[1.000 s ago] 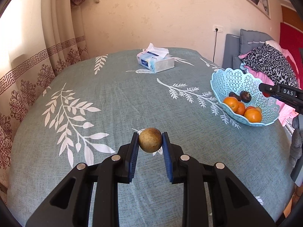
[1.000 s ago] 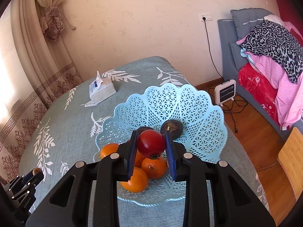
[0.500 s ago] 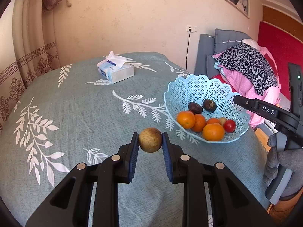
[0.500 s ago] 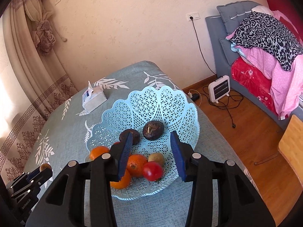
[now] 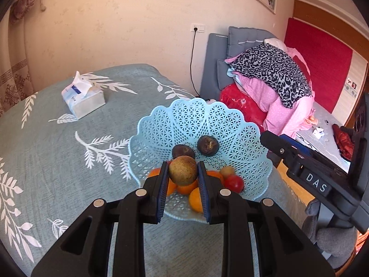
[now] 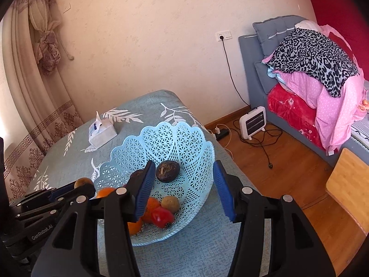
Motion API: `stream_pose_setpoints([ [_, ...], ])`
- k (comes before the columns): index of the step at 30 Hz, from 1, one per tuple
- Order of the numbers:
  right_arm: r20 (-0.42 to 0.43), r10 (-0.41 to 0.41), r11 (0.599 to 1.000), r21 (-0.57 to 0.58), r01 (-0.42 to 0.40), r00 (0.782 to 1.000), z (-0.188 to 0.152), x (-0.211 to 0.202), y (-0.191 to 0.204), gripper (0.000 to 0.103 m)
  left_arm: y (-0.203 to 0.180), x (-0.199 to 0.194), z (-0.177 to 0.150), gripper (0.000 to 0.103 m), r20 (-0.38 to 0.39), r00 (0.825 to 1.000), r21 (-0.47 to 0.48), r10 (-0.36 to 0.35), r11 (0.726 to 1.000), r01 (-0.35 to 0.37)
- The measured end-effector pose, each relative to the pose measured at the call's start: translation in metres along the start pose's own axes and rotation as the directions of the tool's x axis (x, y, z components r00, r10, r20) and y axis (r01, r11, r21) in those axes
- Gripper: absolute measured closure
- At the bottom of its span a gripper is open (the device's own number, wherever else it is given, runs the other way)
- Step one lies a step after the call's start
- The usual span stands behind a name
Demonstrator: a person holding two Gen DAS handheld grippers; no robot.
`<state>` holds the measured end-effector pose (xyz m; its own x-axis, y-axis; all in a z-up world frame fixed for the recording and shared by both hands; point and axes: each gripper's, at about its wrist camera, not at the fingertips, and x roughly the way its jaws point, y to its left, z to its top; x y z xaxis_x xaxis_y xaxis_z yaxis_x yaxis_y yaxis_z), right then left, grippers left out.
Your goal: Organize fruits
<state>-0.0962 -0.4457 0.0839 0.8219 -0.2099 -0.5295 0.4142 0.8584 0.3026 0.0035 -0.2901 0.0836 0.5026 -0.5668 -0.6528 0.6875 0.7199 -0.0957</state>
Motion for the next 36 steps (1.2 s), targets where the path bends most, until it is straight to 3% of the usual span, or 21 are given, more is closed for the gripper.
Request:
stream_pose_setpoints([
  [9, -0.005, -0.005, 1.0, 0.031, 0.005, 1.0, -0.001, 0.003, -0.011, 0.049, -0.019, 0.042, 0.008, 0.076, -0.056, 0.997, 0.023, -0.045, 0.999, 0.047],
  [10, -0.003, -0.007, 1.0, 0.029, 0.008, 1.0, -0.001, 0.003, -0.011, 0.049, -0.019, 0.044, 0.009, 0.066, -0.058, 0.997, 0.024, -0.043, 0.999, 0.045],
  [11, -0.003, -0.008, 1.0, 0.029, 0.008, 1.0, 0.0, 0.004, -0.011, 0.049, -0.018, 0.045, 0.009, 0.044, -0.057, 0.998, 0.019, -0.037, 0.999, 0.038],
  [13, 0.001, -0.006, 0.999, 0.041, 0.005, 1.0, 0.0, 0.004, -0.013, 0.043, -0.013, 0.045, 0.009, 0.036, -0.04, 0.999, 0.013, -0.009, 1.0, 0.01],
  [15, 0.004, -0.011, 0.999, 0.04, 0.011, 1.0, 0.0, 0.004, -0.013, 0.042, -0.005, 0.043, 0.009, 0.036, -0.037, 0.999, 0.006, 0.014, 1.0, -0.014],
  [18, 0.001, -0.007, 0.999, 0.04, 0.007, 1.0, -0.001, 0.004, -0.013, 0.041, 0.006, 0.033, 0.007, 0.025, -0.003, 0.998, -0.007, 0.057, 0.998, -0.057],
  [22, 0.005, -0.012, 1.0, 0.02, 0.012, 1.0, -0.002, 0.002, -0.007, 0.037, 0.013, 0.019, 0.005, 0.013, 0.055, 0.983, 0.021, 0.174, 0.984, -0.175],
  [24, 0.008, -0.018, 1.0, 0.0, 0.018, 1.0, -0.004, -0.001, -0.003, 0.035, 0.018, 0.012, 0.004, 0.012, 0.07, 0.974, 0.026, 0.216, 0.976, -0.218],
  [28, 0.004, -0.008, 0.999, -0.031, 0.008, 1.0, -0.01, -0.007, 0.004, 0.016, 0.028, -0.003, -0.004, 0.009, 0.096, 0.956, 0.013, 0.276, 0.96, -0.279],
  [36, 0.002, 0.012, 0.991, -0.135, -0.012, 1.0, -0.022, -0.025, 0.032, 0.008, 0.038, -0.024, -0.022, 0.005, 0.09, 0.924, -0.016, 0.372, 0.928, -0.372],
])
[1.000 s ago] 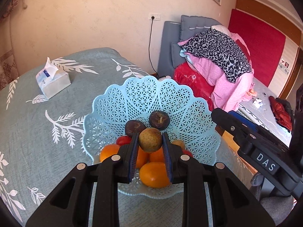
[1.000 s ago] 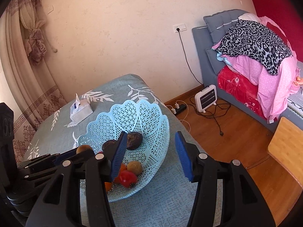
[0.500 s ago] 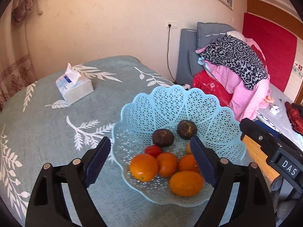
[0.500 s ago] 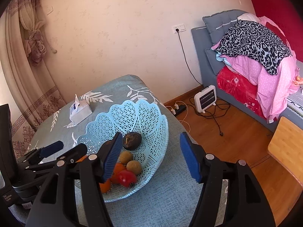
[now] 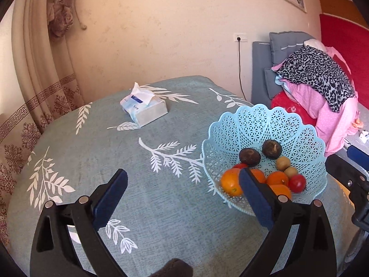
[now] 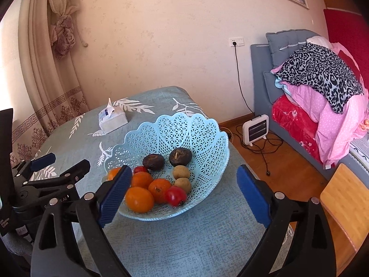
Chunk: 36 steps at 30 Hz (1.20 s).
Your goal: Organize fruits
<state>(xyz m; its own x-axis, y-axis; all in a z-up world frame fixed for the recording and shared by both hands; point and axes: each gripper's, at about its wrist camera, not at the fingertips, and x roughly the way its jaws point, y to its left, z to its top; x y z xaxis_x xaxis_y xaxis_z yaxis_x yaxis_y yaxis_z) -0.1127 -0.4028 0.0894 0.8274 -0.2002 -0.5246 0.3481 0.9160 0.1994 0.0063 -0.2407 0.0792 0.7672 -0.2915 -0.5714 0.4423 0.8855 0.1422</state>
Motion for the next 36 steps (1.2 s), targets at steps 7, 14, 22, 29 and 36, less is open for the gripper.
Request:
stream_pose_setpoints([
  [7, -0.02, 0.02, 0.997, -0.079, -0.021, 1.0, -0.011, -0.005, 0.024, 0.006, 0.01, -0.015, -0.011, 0.005, 0.013, 0.999, -0.001, 0.048, 0.999, -0.048],
  [14, -0.028, 0.013, 0.994, -0.109, -0.016, 1.0, -0.016, -0.006, 0.035, 0.006, 0.015, -0.027, -0.018, 0.005, 0.026, 0.997, 0.002, 0.067, 0.998, -0.067],
  [22, -0.013, -0.001, 0.993, -0.12, 0.0, 1.0, -0.018, -0.012, 0.038, 0.006, 0.016, -0.036, -0.022, 0.005, 0.039, 0.995, 0.006, 0.089, 0.996, -0.09],
  [29, -0.005, -0.007, 0.993, -0.121, 0.006, 1.0, -0.017, -0.013, 0.038, 0.006, 0.015, -0.04, -0.022, 0.005, 0.044, 0.995, 0.006, 0.091, 0.996, -0.091],
  [36, -0.009, -0.012, 0.993, -0.12, 0.011, 1.0, -0.018, -0.011, 0.037, 0.006, 0.012, -0.038, -0.023, 0.005, 0.036, 0.995, 0.015, 0.095, 0.995, -0.096],
])
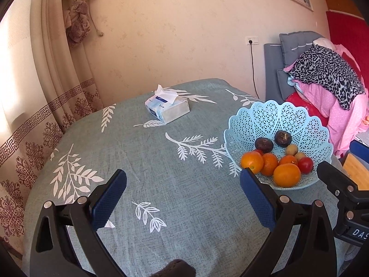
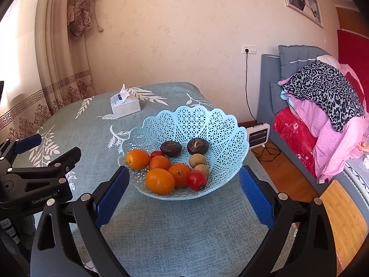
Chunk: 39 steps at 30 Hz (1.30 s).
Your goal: Organize fruits
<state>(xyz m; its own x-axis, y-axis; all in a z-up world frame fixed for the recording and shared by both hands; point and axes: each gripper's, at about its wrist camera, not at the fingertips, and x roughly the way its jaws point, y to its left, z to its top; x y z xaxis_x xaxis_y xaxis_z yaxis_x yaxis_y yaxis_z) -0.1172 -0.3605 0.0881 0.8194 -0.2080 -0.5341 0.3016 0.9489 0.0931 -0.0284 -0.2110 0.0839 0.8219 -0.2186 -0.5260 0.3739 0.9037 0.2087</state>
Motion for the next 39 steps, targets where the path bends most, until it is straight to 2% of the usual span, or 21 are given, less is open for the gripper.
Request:
stream_pose_setpoints([
  [28, -0.009, -0.009, 1.0, 0.013, 0.009, 1.0, -0.002, 0.003, -0.005, 0.006, -0.015, 0.004, -0.002, 0.005, -0.008, 1.0, 0.047, -0.001, 0.999, 0.002],
  [39, -0.018, -0.01, 1.0, 0.009, 0.01, 1.0, -0.003, 0.005, -0.006, 0.006, -0.012, 0.007, 0.0, 0.005, -0.015, 1.0, 0.03, 0.01, 1.0, -0.009],
])
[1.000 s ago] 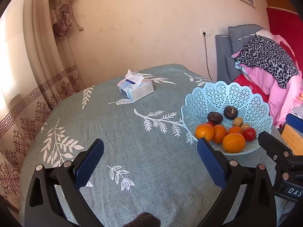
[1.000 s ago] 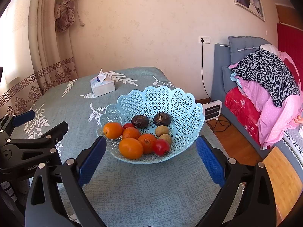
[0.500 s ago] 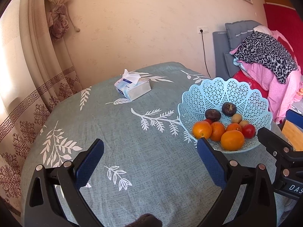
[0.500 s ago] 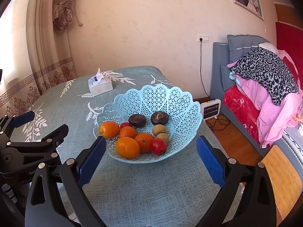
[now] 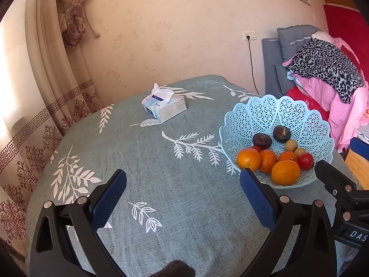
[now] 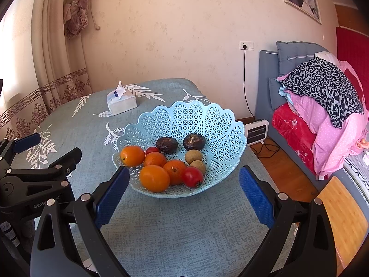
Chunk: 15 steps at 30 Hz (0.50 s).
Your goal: Organize fruits
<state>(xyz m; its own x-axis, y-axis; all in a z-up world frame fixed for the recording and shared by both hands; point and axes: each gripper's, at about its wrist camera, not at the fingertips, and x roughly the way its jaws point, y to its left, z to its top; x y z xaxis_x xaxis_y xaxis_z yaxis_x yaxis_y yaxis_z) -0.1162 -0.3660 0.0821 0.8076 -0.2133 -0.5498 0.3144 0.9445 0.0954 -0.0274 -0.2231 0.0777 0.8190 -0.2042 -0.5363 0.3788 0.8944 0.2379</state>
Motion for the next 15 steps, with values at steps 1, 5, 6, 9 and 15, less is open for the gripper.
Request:
stream_pose_setpoints([
  [1, -0.001, 0.0, 1.0, 0.0, 0.0, 1.0, -0.001, 0.001, 0.001, 0.006, 0.0, 0.0, 0.0, 0.005, -0.002, 1.0, 0.001, -0.001, 1.0, 0.001],
  [5, -0.003, 0.0, 1.0, 0.002, 0.0, 1.0, -0.001, 0.002, 0.001, 0.006, -0.003, 0.001, 0.0, 0.005, -0.006, 1.0, 0.011, -0.004, 1.0, 0.004],
  [6, -0.003, -0.001, 1.0, 0.003, 0.001, 1.0, -0.001, 0.002, 0.0, 0.006, -0.003, 0.001, 0.001, 0.005, -0.005, 1.0, 0.014, -0.006, 1.0, 0.006],
  [9, -0.004, -0.004, 1.0, 0.009, 0.004, 1.0, -0.001, 0.003, -0.001, 0.006, -0.006, 0.001, 0.002, 0.005, 0.0, 1.0, 0.024, -0.008, 1.0, 0.008],
  [15, -0.018, -0.013, 1.0, 0.015, 0.013, 1.0, -0.004, 0.006, -0.004, 0.006, -0.011, -0.001, 0.0, 0.005, 0.026, 0.999, 0.039, -0.023, 0.999, 0.022],
])
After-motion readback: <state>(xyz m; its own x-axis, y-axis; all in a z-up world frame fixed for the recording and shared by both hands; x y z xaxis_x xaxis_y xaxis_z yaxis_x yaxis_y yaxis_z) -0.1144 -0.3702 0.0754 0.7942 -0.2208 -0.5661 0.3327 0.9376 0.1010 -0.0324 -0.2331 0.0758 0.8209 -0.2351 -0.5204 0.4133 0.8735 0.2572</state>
